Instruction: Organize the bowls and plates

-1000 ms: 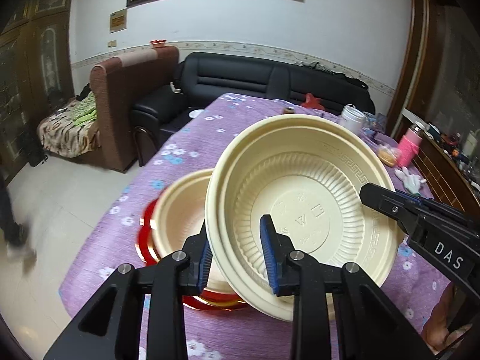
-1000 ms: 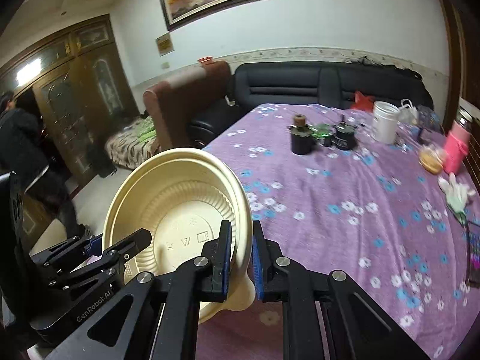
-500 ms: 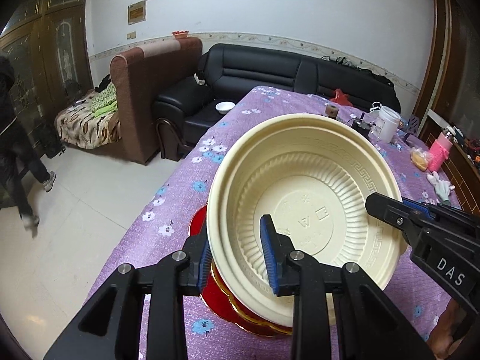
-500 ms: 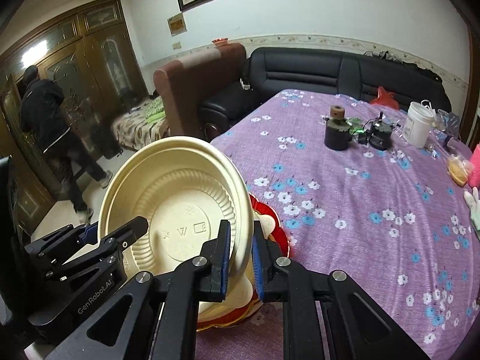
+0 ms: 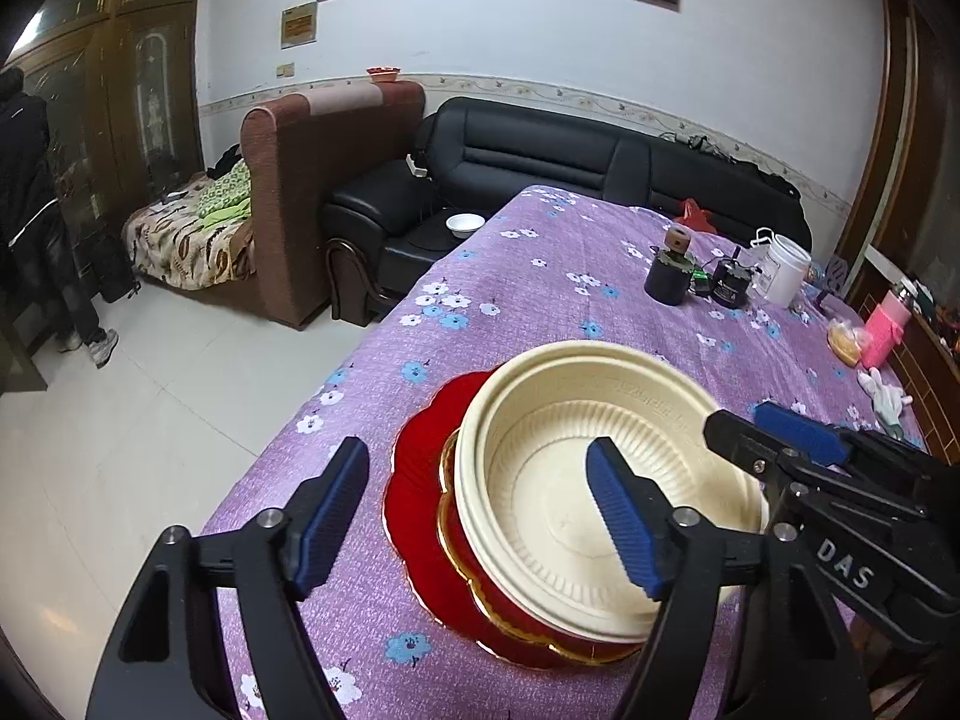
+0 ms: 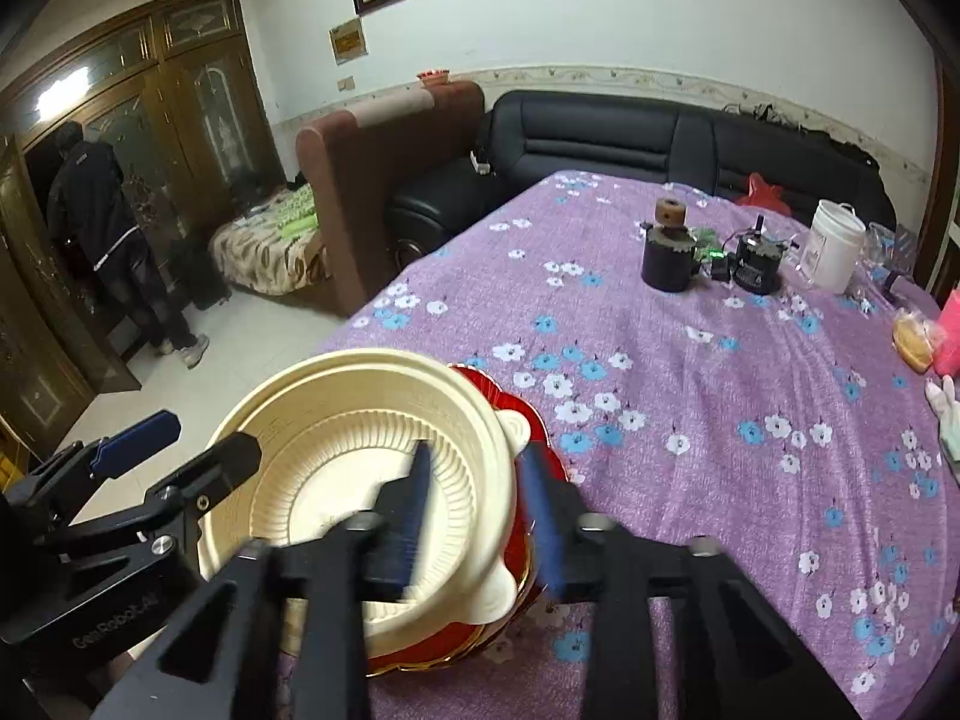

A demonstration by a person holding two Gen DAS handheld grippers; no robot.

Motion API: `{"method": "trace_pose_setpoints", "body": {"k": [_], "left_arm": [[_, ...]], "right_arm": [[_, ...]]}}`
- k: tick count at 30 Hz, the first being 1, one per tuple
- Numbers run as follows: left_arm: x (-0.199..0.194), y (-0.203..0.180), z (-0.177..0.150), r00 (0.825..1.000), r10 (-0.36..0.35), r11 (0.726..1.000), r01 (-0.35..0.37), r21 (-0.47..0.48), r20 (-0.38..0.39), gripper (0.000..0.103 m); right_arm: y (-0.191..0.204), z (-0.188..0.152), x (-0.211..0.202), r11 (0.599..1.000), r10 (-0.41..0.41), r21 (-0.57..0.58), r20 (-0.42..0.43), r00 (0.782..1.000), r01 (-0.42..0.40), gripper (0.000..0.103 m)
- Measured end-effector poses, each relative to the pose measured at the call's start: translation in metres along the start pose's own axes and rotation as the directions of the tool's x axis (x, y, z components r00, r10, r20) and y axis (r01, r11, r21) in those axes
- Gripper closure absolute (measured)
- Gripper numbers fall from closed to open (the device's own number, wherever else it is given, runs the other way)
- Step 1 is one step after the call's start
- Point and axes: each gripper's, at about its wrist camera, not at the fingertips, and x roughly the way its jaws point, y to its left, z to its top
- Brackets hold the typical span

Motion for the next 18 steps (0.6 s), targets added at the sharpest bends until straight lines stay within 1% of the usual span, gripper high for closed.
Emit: {"method": "trace_pose_setpoints", "body": {"k": [1,2,5,8,11,12,14,18], "left_arm": [[-0.002,0.001,-0.001,1.0,0.002,1.0,-0.002,-0.005,0.004,0.026],[-0.004,0.002,-0.002,1.0,0.006,1.0,-0.006,-0.01,0.009,0.025],[-0.01,0.002,-0.006,0.999,0.026,1.0,-0.026,-0.01,0.023,0.025],[-0.017,-0.003,-0.01,0.997,0.063,0.998,-0.063,0.003,0.053,0.024],[-0.025,-0.011,-0.014,0.993,0.086,0.996,-0.087,0.019,0.076,0.02],[-0.027,-0.013,-0.016,0.993,0.087,0.996,-0.089,0.022,0.08,0.02],[-0.031,-0.018,-0.019,0.993,0.087,0.996,-0.089,0.026,0.083,0.016],[-0.037,-0.027,-0.027,0.992,0.093,0.994,-0.097,0.046,0.086,0.013]], "right_arm": [[0.0,0.0,-0.001,1.0,0.001,0.001,0.01,1.0,-0.001,0.039],[0.0,0.001,-0.004,1.0,-0.001,0.003,0.027,1.0,0.0,0.037],[-0.001,0.0,-0.015,1.0,-0.008,0.012,0.069,0.998,0.007,0.035],[-0.006,-0.005,-0.025,0.999,-0.022,0.026,0.099,0.995,0.019,0.032],[-0.011,-0.011,-0.032,0.999,-0.031,0.046,0.112,0.993,0.026,0.031],[-0.014,-0.014,-0.035,0.998,-0.036,0.055,0.116,0.993,0.03,0.031],[-0.019,-0.02,-0.039,0.997,-0.04,0.072,0.12,0.992,0.031,0.031],[-0.03,-0.031,-0.046,0.994,-0.046,0.102,0.118,0.992,0.034,0.03]]}}
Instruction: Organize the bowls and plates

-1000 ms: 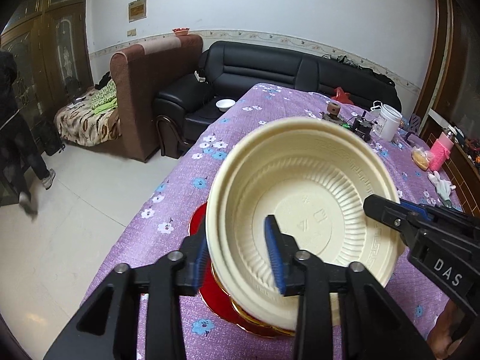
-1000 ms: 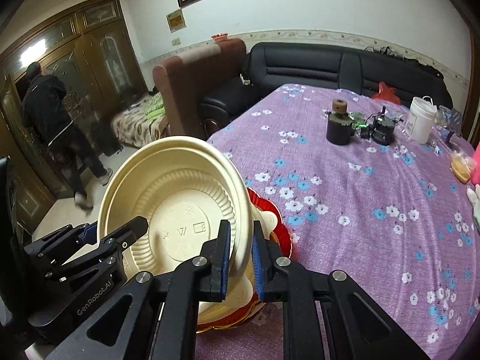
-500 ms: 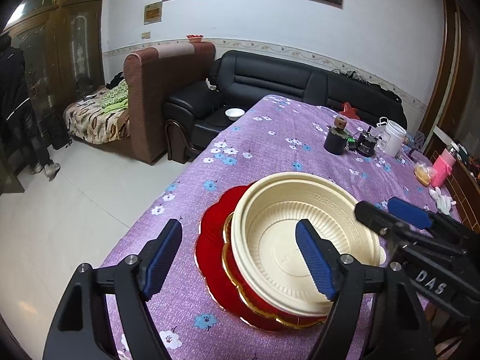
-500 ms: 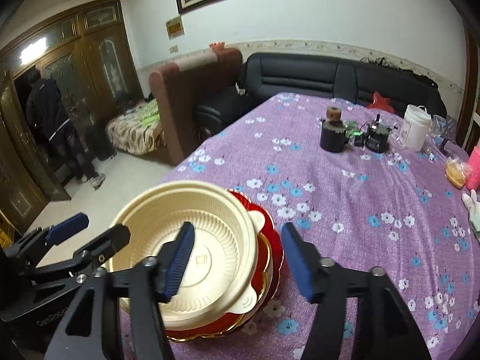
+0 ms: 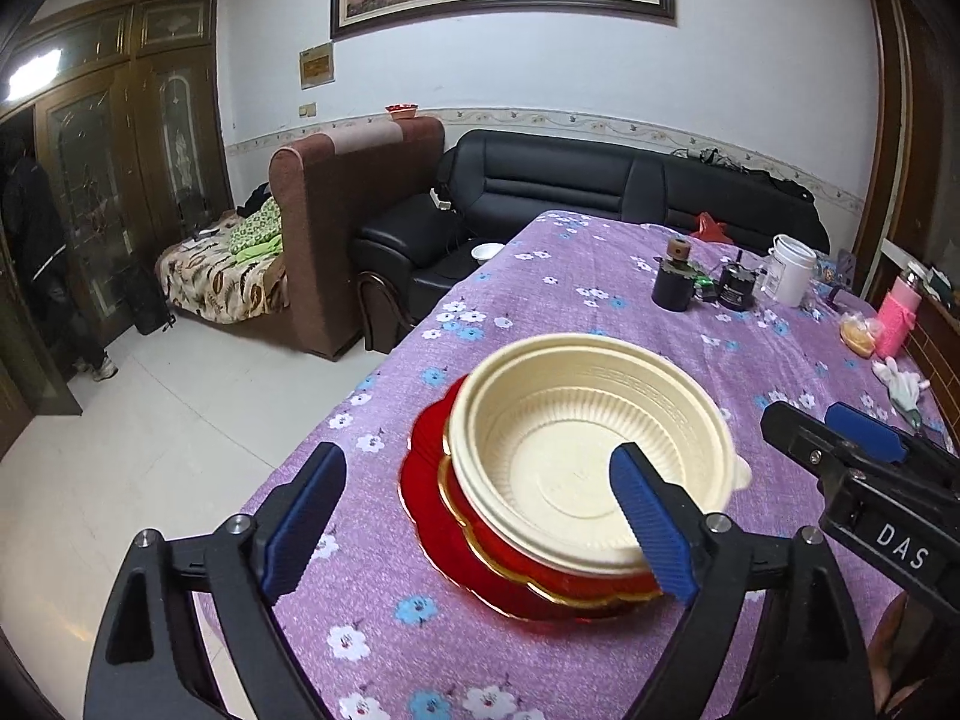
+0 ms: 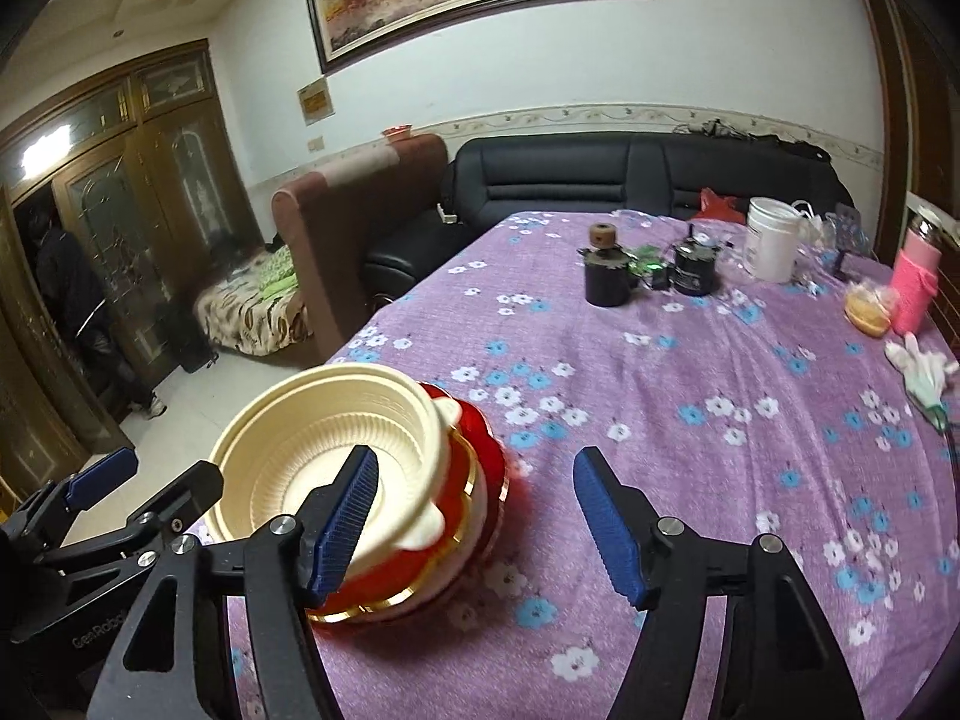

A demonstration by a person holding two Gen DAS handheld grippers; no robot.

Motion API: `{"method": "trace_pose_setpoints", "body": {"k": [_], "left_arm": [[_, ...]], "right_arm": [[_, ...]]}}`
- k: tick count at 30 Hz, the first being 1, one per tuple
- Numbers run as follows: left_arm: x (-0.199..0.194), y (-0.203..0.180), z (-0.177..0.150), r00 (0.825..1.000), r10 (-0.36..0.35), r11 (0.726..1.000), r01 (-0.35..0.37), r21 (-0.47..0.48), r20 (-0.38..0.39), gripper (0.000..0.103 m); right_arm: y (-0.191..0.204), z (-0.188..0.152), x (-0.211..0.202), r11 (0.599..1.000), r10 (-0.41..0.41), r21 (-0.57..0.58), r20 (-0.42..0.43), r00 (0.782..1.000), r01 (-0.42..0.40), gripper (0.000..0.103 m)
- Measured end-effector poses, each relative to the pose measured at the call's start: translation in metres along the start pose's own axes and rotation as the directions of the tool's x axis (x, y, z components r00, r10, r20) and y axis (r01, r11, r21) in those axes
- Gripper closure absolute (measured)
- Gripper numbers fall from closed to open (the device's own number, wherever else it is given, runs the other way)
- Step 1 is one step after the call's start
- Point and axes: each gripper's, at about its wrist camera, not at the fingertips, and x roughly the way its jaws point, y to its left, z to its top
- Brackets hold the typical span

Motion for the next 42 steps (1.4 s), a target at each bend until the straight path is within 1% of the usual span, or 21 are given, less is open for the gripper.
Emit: {"method": "trace_pose_setpoints", "body": {"k": [11,19,25,37,42], "left_arm": [[-0.01,-0.029,-0.013,1.0,-0.007,0.999,0.009,0.047,-0.025,0.012],[-0.015,-0.042,-0.022,0.999,-0.017,0.997,0.02,0.071,-0.043,0.012],[-0.015,-0.053,-0.03,0.997,-0.032,0.996,0.037,0.084,-0.066,0.012],[-0.007,-0.077,-0.049,0.991,-0.061,0.992,0.073,0.103,-0.117,0.012],[-0.004,-0.079,-0.053,0.989,-0.069,0.992,0.082,0.098,-0.133,0.012]], "right_arm": [[-0.029,-0.022,-0.014,0.998,-0.009,0.064,-0.019,1.0,0.01,0.03],[-0.035,-0.035,-0.022,0.998,-0.024,0.061,-0.028,0.999,0.026,0.029],[-0.04,-0.047,-0.028,0.997,-0.051,0.053,-0.027,0.998,0.052,0.026],[-0.06,-0.07,-0.029,0.994,-0.089,0.057,-0.059,0.994,0.092,0.025],[-0.064,-0.075,-0.029,0.993,-0.101,0.056,-0.064,0.993,0.105,0.025]]}}
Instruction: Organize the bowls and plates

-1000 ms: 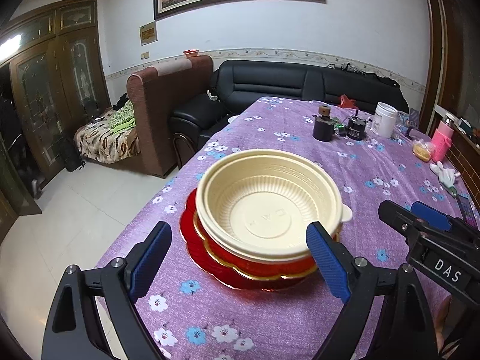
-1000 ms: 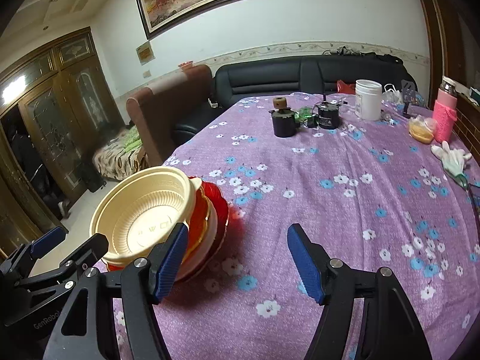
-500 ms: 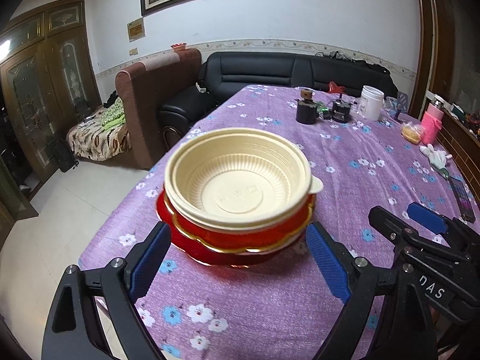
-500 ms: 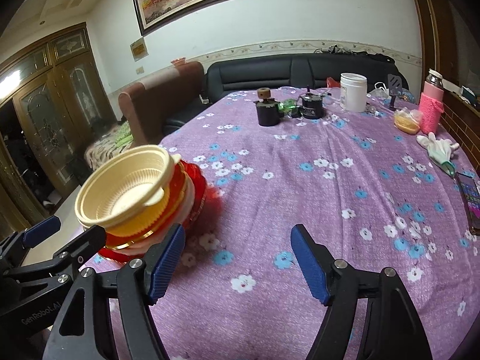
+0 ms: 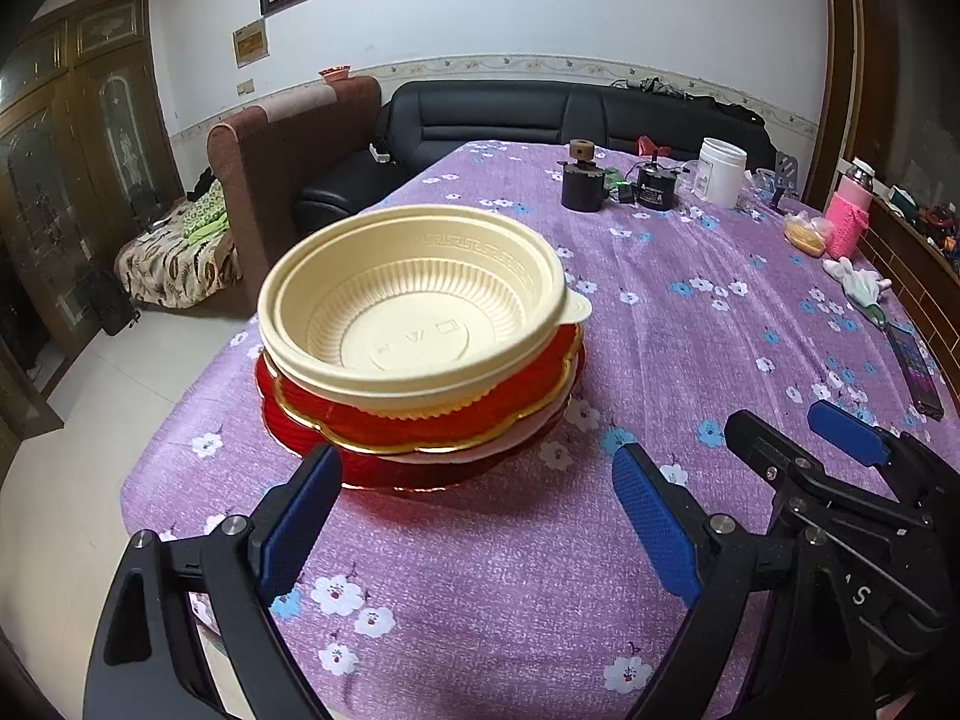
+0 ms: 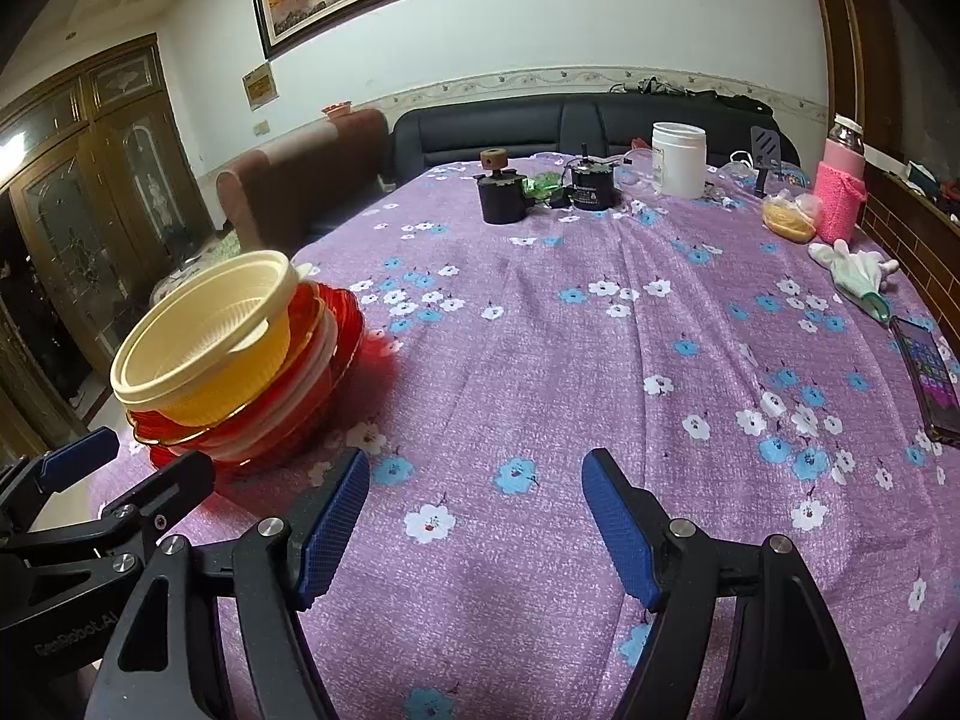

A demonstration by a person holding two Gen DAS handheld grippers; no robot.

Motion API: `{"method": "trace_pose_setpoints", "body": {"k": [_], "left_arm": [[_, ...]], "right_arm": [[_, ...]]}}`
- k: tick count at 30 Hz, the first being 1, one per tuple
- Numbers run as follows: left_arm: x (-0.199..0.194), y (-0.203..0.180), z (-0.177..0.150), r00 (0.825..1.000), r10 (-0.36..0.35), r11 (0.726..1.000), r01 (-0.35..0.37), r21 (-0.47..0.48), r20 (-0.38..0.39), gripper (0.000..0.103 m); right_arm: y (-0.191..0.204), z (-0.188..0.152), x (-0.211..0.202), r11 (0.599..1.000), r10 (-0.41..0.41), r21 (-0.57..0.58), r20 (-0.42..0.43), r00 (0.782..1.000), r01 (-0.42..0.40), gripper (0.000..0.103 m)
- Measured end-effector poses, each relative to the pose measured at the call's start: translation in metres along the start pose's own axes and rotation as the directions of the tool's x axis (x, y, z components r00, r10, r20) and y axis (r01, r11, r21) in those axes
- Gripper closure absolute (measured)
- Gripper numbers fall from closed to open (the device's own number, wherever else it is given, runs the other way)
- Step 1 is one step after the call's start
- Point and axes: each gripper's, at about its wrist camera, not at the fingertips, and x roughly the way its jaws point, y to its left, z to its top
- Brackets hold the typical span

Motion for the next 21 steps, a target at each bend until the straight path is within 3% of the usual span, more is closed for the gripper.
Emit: {"method": "trace_pose_setpoints", "body": {"k": [16,19,21], "left_arm": [[0.02,0.012,-0.014,0.998,-0.022,0.999,0.02,-0.039,-0.057,0.012],[0.013,0.022,-0.017,1.0,-0.01,0.998,0.009,-0.069,-0.013,0.012],[0.0,0.03,-0.017,0.997,0.036,0.995,-0.029,-0.095,0.066,0.012]], "right_arm": [[-0.002,-0.007,0.009,1.0,-0.018,0.005,-0.029,0.999,0.018,0.024],[0.005,-0.01,0.013,0.999,-0.027,-0.018,-0.04,0.999,0.026,0.024],[0.011,-0.011,0.015,0.999,-0.035,-0.038,-0.039,0.999,0.034,0.024]]}}
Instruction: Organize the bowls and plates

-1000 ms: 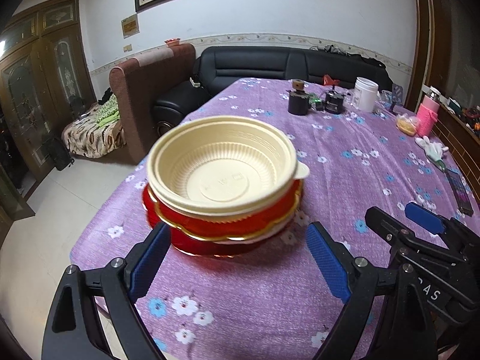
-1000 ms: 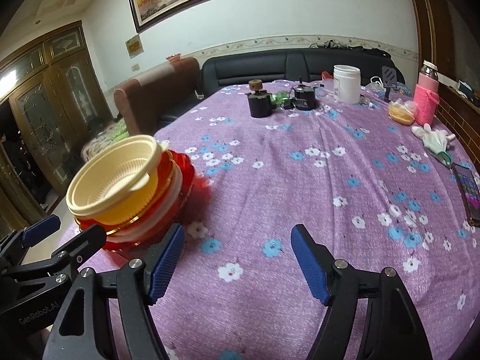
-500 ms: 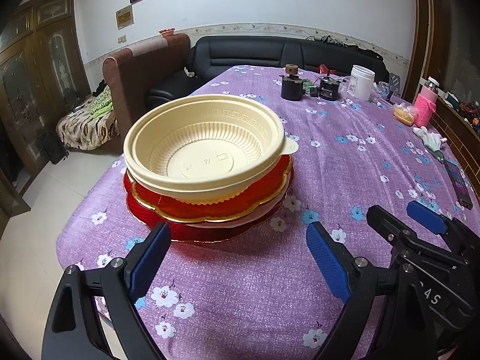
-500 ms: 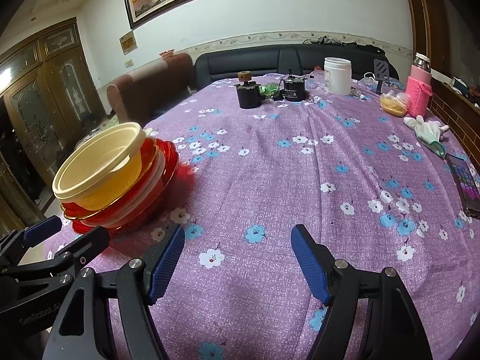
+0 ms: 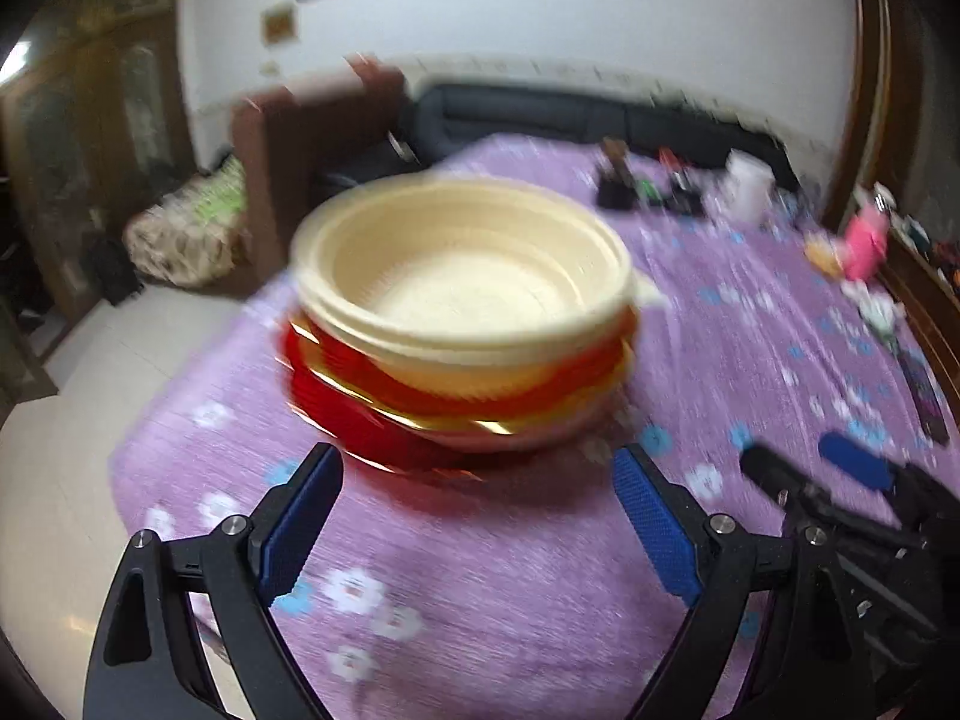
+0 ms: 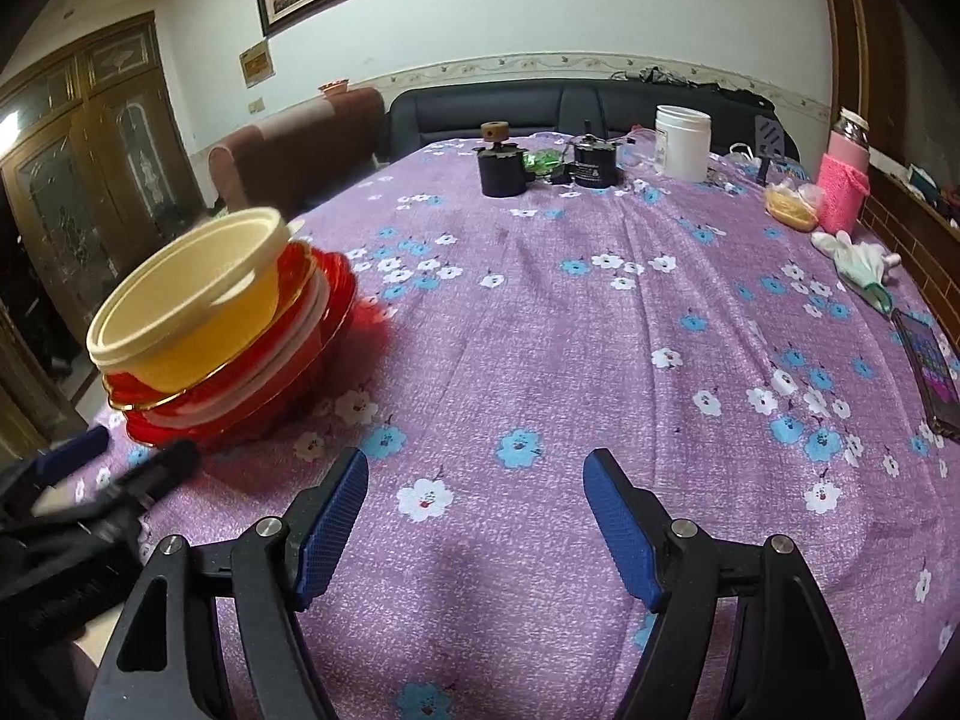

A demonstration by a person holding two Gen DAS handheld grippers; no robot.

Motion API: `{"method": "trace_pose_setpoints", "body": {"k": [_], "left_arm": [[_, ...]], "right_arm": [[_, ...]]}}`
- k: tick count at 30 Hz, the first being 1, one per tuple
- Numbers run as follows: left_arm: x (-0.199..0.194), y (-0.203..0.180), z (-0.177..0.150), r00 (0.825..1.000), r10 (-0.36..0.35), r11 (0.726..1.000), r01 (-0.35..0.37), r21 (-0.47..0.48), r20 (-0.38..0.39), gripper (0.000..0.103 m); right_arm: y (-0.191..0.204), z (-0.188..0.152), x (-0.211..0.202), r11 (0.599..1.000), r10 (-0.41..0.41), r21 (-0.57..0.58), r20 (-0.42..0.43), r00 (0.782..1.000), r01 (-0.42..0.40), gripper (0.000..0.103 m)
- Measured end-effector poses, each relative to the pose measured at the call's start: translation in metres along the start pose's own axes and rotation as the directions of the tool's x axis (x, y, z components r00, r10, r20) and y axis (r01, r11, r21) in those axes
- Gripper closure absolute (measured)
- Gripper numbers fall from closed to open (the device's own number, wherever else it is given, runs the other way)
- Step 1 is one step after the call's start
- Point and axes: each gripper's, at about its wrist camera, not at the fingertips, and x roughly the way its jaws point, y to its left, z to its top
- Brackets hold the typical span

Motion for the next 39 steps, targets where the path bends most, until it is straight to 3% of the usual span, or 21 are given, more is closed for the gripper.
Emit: {"method": "trace_pose_setpoints", "body": {"k": [2,4,6,8,11,15,20,26,31,39], "left_arm": [[-0.02,0.01,0.0,0.99,0.066,0.998,-0.063,-0.028,0.121,0.006],[-0.043,0.019,0.001,0.965,0.11,0.993,-0.098,-0.063,0.238,0.0],[-0.058,0.026,-0.001,0.941,0.126,0.991,-0.104,-0.086,0.314,0.0],[-0.061,0.027,-0.002,0.932,0.149,0.988,-0.128,-0.083,0.331,0.0],[-0.055,0.021,-0.001,0.933,0.19,0.981,-0.19,-0.03,0.307,0.0],[-0.046,0.02,0.001,0.96,0.15,0.989,-0.147,-0.027,0.237,0.0],[-0.039,0.022,0.002,0.976,0.157,0.988,-0.153,-0.034,0.154,0.0],[-0.028,0.017,-0.002,0.983,0.167,0.986,-0.166,-0.015,0.075,0.0],[-0.016,0.017,-0.005,0.992,0.129,0.991,-0.129,-0.02,0.007,0.0],[-0.007,0.017,-0.006,0.994,0.099,0.994,-0.1,-0.03,-0.038,0.0]], "right_arm": [[0.008,0.0,0.0,1.0,-0.005,-0.021,0.006,1.0,0.005,0.024],[0.015,0.0,-0.001,0.999,0.001,-0.037,0.017,1.0,0.0,0.024],[0.021,0.001,-0.002,0.999,0.014,-0.049,0.033,0.999,-0.012,0.024],[0.031,0.002,-0.004,0.998,0.03,-0.062,0.05,0.998,-0.026,0.021],[0.044,0.005,-0.006,0.996,0.046,-0.081,0.071,0.996,-0.04,0.017],[0.061,0.007,-0.007,0.993,0.01,-0.119,0.104,0.994,0.002,0.011],[0.069,-0.001,-0.006,0.993,-0.001,-0.12,0.113,0.994,0.014,0.008],[0.07,-0.013,0.001,0.996,0.003,-0.091,0.076,0.997,0.004,0.008],[0.076,-0.019,0.003,0.992,-0.005,-0.123,0.055,0.998,0.012,0.008],[0.08,-0.021,0.002,0.99,-0.003,-0.139,0.056,0.998,0.011,0.008]]}}
